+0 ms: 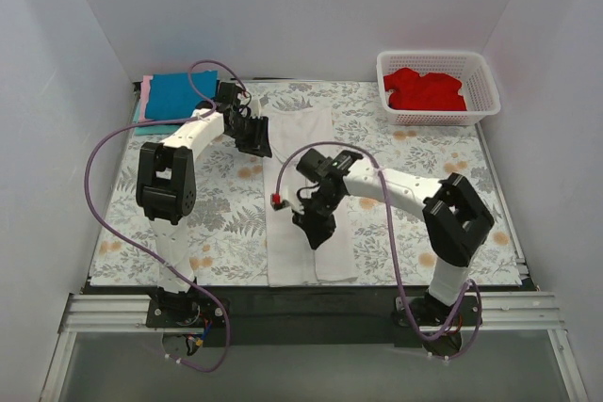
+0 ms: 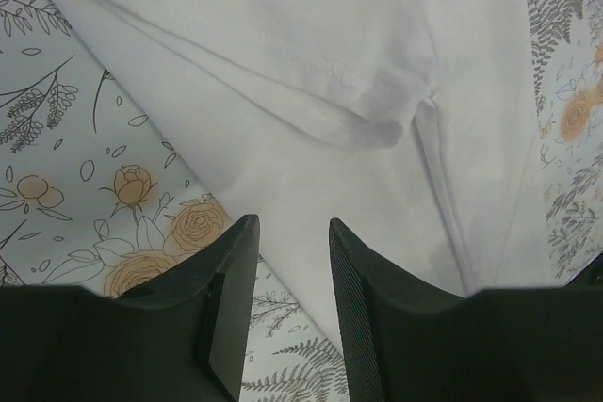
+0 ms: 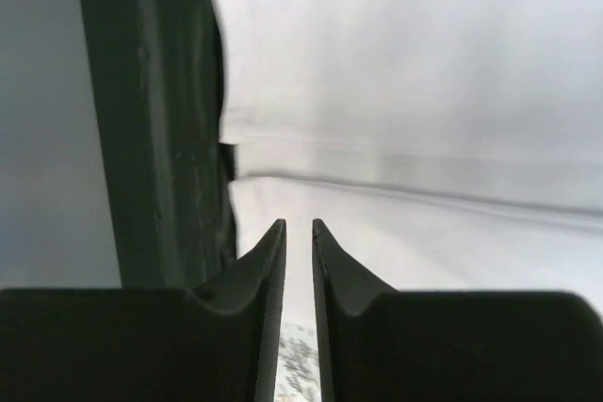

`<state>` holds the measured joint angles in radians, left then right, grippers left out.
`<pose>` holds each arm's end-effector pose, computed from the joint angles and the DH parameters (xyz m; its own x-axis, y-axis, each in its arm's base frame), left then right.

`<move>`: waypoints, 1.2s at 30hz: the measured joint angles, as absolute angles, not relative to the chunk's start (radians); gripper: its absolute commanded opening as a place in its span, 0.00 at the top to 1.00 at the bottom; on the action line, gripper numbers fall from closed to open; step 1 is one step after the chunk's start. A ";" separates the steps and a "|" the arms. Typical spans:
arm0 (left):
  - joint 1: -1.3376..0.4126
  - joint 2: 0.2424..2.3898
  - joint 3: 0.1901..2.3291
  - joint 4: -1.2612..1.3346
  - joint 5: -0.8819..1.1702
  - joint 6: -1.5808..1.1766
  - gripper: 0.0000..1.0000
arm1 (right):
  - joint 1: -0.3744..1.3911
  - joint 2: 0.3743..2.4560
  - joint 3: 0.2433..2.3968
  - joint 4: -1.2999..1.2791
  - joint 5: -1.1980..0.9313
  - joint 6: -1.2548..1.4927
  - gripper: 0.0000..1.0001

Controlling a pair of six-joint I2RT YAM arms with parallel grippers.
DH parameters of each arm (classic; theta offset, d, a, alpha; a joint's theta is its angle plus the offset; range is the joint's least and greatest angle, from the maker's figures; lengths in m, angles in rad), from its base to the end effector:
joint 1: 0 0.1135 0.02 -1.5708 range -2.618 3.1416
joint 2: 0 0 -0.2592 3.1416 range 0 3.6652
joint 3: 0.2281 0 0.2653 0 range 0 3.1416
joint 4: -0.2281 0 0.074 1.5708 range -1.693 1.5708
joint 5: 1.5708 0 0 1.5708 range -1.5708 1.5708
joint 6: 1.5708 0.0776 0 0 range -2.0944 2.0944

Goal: Fold and stack the t-shirts
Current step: Fold the tshirt

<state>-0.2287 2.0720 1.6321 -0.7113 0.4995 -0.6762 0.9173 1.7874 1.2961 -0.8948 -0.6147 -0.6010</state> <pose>0.4414 -0.1409 0.1553 -0.9372 -0.3459 -0.0440 -0.2532 0.7619 -0.5961 0.1816 0.3107 0.1626 -0.0897 -0.8770 -0.4720 -0.9260 -0.1010 0.3637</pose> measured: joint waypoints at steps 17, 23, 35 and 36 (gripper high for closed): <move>-0.253 2.169 1.611 -0.700 0.515 -0.702 0.70 | 0.546 2.094 1.735 -0.804 -0.395 -0.482 0.82; -0.251 2.217 1.674 -0.700 0.514 -0.706 0.71 | 0.534 2.170 1.731 -0.730 -0.304 -0.434 0.82; -0.216 2.392 1.947 -0.687 0.533 -0.735 0.72 | 0.434 2.300 1.879 -0.643 -0.279 -0.422 0.78; -0.213 2.399 1.959 -0.685 0.536 -0.741 0.71 | 0.433 2.311 1.896 -0.640 -0.273 -0.423 0.79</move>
